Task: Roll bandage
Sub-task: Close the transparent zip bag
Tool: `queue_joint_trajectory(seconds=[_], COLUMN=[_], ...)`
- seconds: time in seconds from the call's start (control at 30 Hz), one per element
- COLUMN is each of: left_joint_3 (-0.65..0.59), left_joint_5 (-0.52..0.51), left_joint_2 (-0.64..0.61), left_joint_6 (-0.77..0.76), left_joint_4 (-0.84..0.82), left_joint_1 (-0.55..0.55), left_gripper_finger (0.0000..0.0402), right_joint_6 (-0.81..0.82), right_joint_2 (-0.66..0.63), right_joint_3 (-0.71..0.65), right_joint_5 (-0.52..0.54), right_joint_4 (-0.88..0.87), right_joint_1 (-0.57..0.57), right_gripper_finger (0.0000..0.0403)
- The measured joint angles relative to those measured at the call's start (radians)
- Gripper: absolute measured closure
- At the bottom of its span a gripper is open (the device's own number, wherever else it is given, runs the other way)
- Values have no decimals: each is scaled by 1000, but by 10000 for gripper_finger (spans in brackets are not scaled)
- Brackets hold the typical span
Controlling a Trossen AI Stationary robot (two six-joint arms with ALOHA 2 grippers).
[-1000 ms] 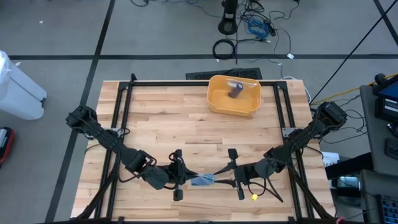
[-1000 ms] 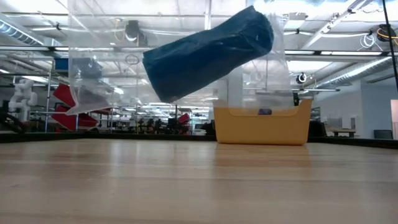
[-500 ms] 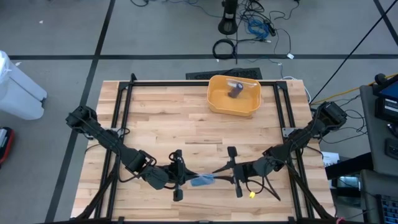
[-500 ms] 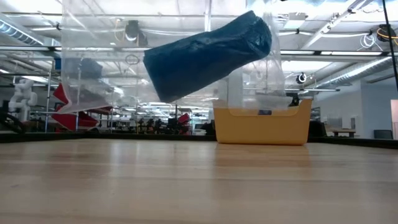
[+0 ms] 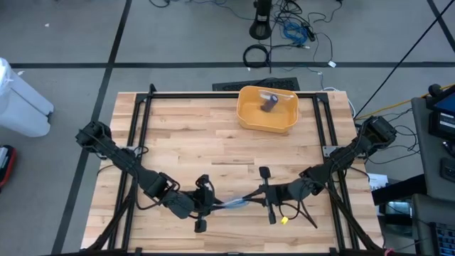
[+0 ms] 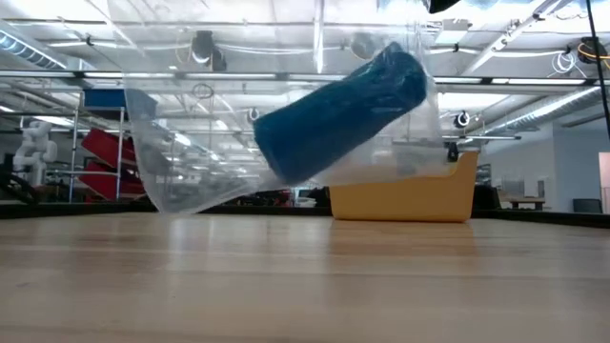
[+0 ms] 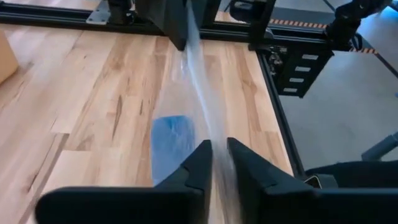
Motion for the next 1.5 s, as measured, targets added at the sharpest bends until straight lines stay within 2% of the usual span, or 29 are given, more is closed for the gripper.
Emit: queue_joint_trajectory(seconds=[0.17, 0.3, 0.73, 0.87, 1.0, 1.2, 1.37, 1.5], left_joint_3=[0, 0, 0, 0, 0, 0, 0, 0], left_joint_5=[-4, -12, -18, -85, -96, -49, -27, -19], left_joint_2=[0, 0, 19, 19, 19, 19, 19, 19], left_joint_6=[-1, 1, 28, 36, 79, 105, 104, 104], left_joint_4=[3, 19, 31, 34, 47, 45, 43, 43], left_joint_1=[3, 8, 19, 35, 34, 35, 34, 34], left_gripper_finger=[311, 295, 293, 293, 317, 392, 398, 399], right_joint_6=[26, 41, 195, 225, 246, 269, 263, 197], right_joint_2=[0, 0, 0, 0, 0, 0, 0, 2], right_joint_3=[0, 0, 0, 0, 0, 0, 0, 0], right_joint_5=[-17, -26, -26, -28, -50, -51, -45, -43], right_joint_4=[-20, -20, 32, 21, 9, 4, 8, 11], right_joint_1=[-1, -1, -26, -26, -26, -26, -27, -28], right_gripper_finger=[403, 403, 403, 403, 403, 401, 383, 346])
